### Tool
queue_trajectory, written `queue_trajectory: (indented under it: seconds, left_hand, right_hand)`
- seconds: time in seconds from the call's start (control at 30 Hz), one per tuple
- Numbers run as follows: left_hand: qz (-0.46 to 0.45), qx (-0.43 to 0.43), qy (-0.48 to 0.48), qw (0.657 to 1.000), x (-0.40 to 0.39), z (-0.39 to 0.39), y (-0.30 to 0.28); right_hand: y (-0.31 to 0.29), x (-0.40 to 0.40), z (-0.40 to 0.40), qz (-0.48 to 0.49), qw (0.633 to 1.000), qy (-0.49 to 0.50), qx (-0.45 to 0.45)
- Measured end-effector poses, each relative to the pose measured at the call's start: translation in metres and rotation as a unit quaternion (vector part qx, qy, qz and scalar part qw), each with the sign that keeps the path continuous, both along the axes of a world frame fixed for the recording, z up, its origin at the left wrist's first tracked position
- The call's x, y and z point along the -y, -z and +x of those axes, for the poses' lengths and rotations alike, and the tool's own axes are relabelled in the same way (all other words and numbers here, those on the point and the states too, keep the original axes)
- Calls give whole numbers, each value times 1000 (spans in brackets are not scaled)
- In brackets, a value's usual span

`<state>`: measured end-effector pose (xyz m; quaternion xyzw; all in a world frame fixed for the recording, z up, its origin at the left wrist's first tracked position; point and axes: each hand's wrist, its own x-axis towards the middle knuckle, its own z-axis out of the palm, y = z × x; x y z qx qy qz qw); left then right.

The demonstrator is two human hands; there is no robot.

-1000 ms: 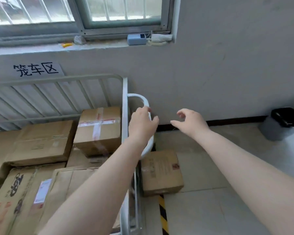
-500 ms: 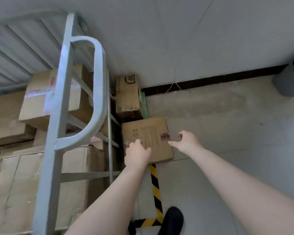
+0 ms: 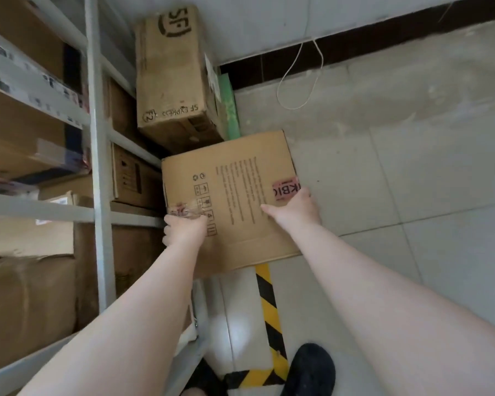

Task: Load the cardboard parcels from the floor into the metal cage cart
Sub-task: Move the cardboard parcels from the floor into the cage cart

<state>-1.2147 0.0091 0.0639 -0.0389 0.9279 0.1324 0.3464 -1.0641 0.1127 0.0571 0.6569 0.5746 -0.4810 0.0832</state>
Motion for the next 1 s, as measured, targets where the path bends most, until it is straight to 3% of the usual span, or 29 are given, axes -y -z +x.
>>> queue_trajectory:
  seconds: [0.2,0.33,0.53,0.73,1.0]
  left_hand:
    - [-28,-16,-45,998,0,-13,29]
    - [55,-2,-113,992,0,-18,31]
    - [113,-32,-71,991,3,6,-5]
    - [153,-49,-67,985,5,56,-115]
    - [247,-38,14,968,11,117,-353]
  right_hand:
    - [28,2,-1,-5,999,26,-22]
    - [27,3,7,0,999,40,-22]
    - [-10,-5,38,11,998,54,-32]
    - [-130,-8,81,47,994,94,-38]
    - [-389,4,151,169,982,80,11]
